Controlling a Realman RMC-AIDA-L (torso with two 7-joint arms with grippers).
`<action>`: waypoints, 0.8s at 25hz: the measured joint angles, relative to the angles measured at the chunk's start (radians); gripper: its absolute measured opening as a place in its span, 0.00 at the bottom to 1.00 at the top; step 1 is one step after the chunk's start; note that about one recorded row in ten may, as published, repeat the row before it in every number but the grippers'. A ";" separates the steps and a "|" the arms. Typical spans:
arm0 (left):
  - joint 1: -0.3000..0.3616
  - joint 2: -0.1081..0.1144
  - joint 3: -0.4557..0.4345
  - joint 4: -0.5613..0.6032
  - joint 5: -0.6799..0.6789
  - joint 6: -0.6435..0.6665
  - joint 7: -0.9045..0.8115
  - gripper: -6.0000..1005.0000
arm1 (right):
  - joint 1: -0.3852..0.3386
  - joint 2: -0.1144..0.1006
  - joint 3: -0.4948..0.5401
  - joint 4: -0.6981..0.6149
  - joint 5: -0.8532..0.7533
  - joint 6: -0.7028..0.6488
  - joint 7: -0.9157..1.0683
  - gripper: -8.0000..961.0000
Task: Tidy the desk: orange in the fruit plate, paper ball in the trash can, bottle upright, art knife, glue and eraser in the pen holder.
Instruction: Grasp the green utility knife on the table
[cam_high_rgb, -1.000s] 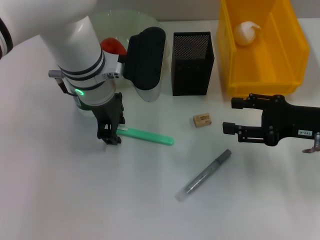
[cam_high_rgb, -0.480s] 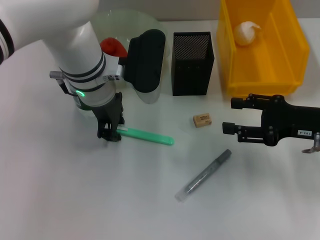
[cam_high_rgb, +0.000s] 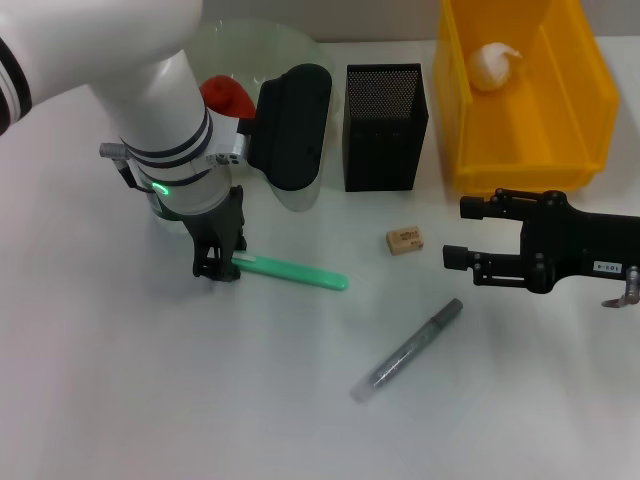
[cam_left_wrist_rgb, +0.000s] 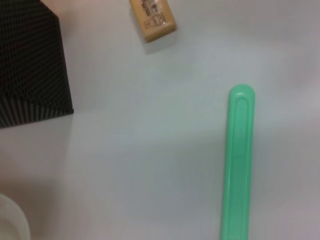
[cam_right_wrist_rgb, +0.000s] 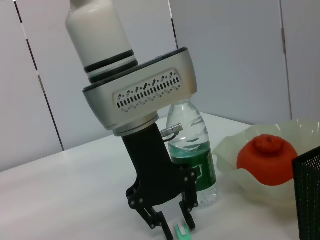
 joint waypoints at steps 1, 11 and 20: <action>0.000 0.000 0.000 0.000 0.001 0.000 0.000 0.33 | 0.000 0.000 0.000 0.000 0.000 0.000 0.000 0.77; 0.000 0.000 0.001 0.000 0.002 0.000 0.000 0.28 | 0.004 0.000 0.000 0.000 0.000 0.000 0.000 0.77; 0.001 0.000 0.001 -0.001 0.002 -0.001 0.003 0.27 | 0.004 0.000 0.000 0.000 0.000 0.000 0.002 0.77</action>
